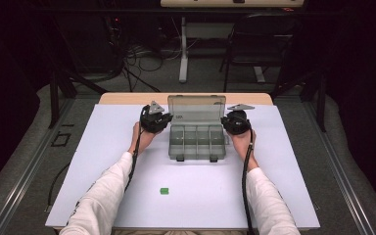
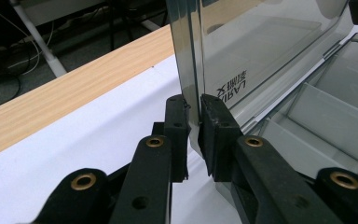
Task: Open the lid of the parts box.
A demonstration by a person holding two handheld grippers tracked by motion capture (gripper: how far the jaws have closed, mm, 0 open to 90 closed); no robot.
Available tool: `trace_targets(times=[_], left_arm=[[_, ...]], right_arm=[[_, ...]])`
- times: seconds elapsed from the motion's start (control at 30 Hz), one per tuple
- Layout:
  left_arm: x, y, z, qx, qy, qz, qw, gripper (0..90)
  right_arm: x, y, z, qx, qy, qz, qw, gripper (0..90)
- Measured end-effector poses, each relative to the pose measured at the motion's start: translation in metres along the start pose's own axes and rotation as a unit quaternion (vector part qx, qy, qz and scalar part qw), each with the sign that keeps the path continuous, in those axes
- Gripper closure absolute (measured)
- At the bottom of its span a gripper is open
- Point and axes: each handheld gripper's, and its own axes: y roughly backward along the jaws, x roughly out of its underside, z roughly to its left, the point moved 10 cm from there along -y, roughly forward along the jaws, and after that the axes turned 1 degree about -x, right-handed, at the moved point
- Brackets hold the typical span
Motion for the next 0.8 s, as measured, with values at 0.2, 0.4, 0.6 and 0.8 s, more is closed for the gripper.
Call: trace_targets(times=[0.2,0.4,0.6,0.8], left_arm=[[0.0,-0.002,0.001,0.0,0.004,0.0,1.0,81.1],[0.0,-0.002,0.001,-0.008,0.0,0.001,1.0,79.8],[0.0,-0.002,0.006,-0.03,-0.001,-0.001,0.9996,66.9],[0.007,0.001,0.013,-0.032,0.019,0.011,0.9992,44.1]], right_arm=[[0.0,0.0,0.0,-0.001,-0.005,-0.002,1.0,84.3],[0.001,-0.001,0.0,0.001,-0.001,0.001,1.0,83.8],[0.003,-0.002,-0.003,0.008,0.004,0.008,0.9999,79.9],[0.007,0.001,-0.009,0.009,-0.003,0.01,0.9999,67.4]])
